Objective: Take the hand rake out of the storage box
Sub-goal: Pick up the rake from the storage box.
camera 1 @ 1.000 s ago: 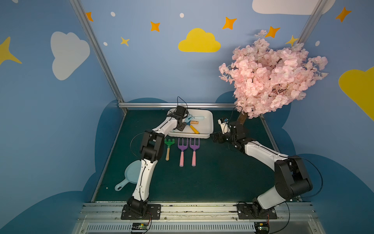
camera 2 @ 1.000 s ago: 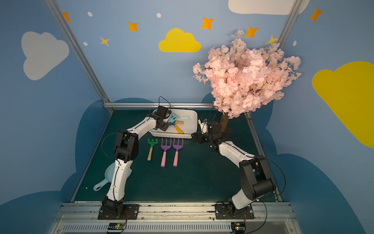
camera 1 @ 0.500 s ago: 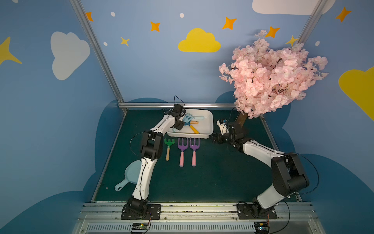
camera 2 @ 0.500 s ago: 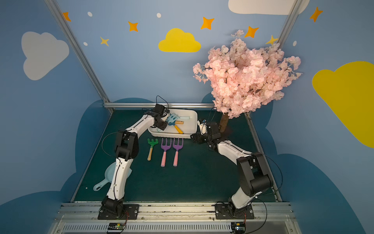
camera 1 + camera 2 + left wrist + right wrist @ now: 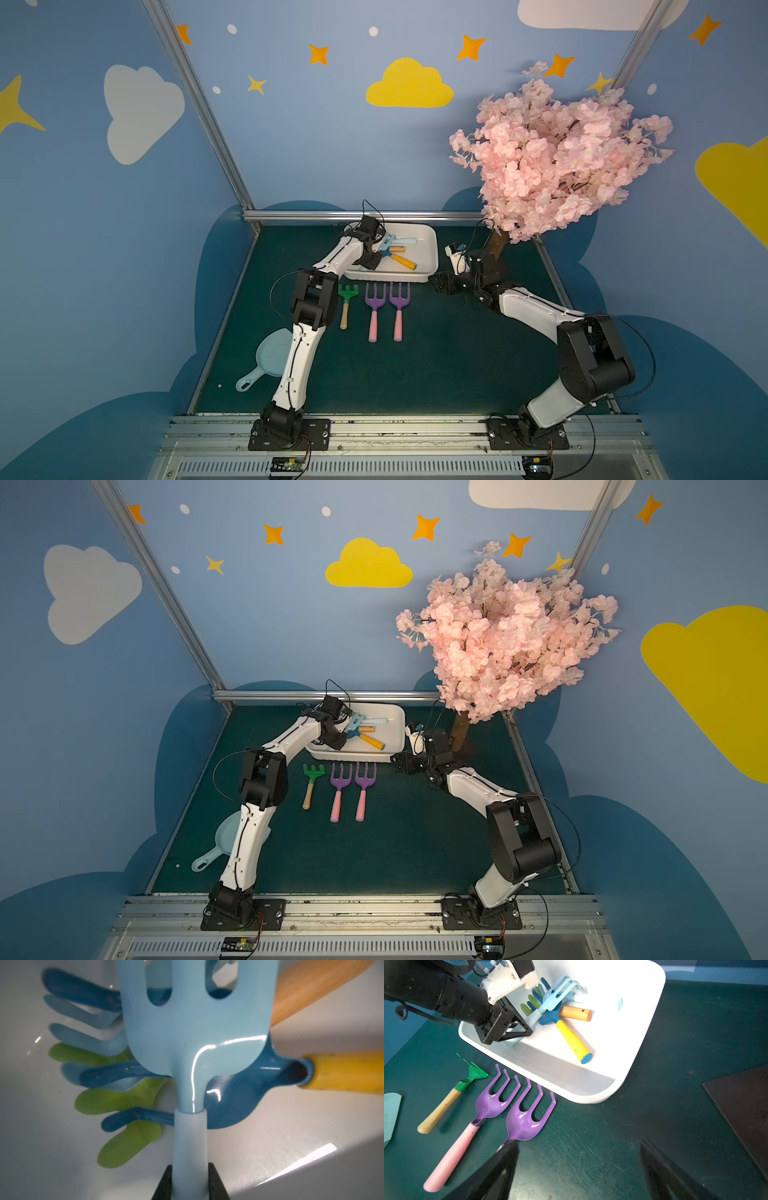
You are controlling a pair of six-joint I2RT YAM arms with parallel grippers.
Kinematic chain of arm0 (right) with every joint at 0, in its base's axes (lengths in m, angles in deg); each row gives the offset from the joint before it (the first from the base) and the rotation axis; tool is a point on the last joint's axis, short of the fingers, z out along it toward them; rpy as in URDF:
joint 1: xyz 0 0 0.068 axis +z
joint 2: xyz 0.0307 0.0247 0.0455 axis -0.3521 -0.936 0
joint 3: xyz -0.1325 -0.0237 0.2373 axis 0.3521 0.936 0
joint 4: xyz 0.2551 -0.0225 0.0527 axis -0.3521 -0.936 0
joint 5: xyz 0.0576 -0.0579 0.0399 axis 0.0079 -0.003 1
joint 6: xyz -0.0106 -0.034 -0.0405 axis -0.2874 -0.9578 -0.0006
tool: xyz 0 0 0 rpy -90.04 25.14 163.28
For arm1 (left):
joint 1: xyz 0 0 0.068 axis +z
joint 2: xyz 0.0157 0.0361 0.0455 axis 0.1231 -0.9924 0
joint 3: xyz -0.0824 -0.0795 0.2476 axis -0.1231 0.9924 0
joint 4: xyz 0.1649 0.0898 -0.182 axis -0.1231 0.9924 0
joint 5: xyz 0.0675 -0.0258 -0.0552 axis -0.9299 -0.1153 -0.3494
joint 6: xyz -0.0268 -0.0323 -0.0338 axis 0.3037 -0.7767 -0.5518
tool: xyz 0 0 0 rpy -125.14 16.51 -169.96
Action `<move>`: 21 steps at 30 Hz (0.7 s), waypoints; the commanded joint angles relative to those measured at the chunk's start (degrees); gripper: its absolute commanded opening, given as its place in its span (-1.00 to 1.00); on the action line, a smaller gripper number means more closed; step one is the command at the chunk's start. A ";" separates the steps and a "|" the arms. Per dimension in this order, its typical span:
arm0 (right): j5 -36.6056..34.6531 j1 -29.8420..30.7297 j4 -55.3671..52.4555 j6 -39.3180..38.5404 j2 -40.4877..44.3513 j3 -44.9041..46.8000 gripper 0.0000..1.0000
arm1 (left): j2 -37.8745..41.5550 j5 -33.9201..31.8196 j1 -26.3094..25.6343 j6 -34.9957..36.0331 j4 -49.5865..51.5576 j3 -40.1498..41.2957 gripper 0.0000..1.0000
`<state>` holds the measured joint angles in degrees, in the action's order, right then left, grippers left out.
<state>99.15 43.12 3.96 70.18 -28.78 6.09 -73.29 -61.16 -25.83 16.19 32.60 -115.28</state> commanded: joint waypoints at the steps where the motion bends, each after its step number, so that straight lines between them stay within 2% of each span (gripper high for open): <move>1: 1.37 -0.45 -1.31 1.31 0.87 -2.22 0.89 | 5.13 2.33 -0.79 -1.29 0.38 0.97 -0.75; 5: 3.43 -0.53 -0.26 1.66 3.23 -0.86 0.89 | 10.56 4.36 -0.99 -3.49 -2.81 4.96 -0.80; 7: 5.83 -0.61 1.20 1.67 4.58 0.48 0.89 | 14.58 8.49 -0.90 -4.98 -5.53 8.67 -0.80; 10: 14.53 -0.72 4.06 0.89 6.56 2.31 0.88 | 21.46 19.70 -0.74 -7.53 -11.40 16.14 -0.81; 12: 20.09 -0.95 7.79 2.15 7.67 4.01 0.83 | 25.71 31.87 -0.62 -10.25 -17.70 22.08 -0.82; 15: 27.17 -1.48 18.69 6.91 9.09 8.10 0.77 | 30.30 47.42 -1.47 -20.01 -32.00 31.63 -0.95; 17: 31.56 -2.01 25.68 10.52 9.28 10.13 0.76 | 31.61 52.28 -3.45 -26.27 -39.71 35.18 -0.95; 19: 34.49 -2.58 32.98 14.37 9.20 11.79 0.70 | 31.99 55.66 -6.10 -27.87 -42.83 36.20 -0.95; 21: 36.44 -3.79 42.46 20.13 8.86 13.87 0.51 | 31.70 58.78 -7.53 -29.76 -45.84 36.88 -0.95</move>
<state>128.02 40.73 29.25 81.35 -20.47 18.22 -41.20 -14.52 -30.93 -6.93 -2.81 -79.67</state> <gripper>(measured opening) 0.775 0.250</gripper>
